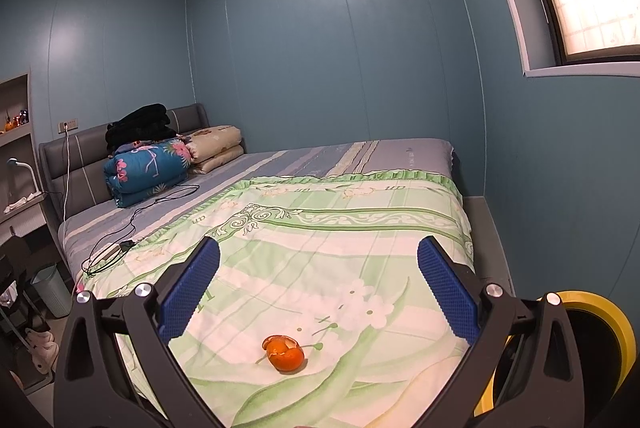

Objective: Collect trash

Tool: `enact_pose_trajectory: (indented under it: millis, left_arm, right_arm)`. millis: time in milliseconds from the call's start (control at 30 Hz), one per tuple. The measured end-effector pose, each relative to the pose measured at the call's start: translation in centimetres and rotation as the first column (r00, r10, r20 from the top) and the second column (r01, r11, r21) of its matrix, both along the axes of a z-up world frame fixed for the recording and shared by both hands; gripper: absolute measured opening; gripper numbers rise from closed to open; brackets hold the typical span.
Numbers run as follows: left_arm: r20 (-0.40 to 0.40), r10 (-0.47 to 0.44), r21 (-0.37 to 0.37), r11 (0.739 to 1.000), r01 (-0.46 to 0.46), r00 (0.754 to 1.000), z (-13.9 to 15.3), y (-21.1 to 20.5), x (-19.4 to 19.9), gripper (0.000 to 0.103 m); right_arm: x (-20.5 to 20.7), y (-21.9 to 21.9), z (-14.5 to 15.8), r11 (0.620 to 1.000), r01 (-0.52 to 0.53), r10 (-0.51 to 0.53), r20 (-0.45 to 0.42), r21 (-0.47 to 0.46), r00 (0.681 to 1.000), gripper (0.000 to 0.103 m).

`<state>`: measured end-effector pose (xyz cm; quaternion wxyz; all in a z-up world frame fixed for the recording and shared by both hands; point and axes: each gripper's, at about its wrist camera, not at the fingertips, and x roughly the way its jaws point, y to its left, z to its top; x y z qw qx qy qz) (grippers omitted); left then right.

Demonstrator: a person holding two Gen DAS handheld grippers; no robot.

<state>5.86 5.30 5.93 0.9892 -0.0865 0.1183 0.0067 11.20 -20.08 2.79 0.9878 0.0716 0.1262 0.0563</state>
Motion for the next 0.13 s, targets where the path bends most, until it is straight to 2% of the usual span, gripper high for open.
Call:
enact_pose_trajectory:
  millis: [133]
  left_arm:
    - [-0.004,0.001,0.004,1.000,-0.001,1.000,-0.12,-0.11,0.14,0.095]
  right_arm:
    - [0.12,0.00,-0.15,1.000,0.000,0.000,-0.008,0.004,1.000,0.095]
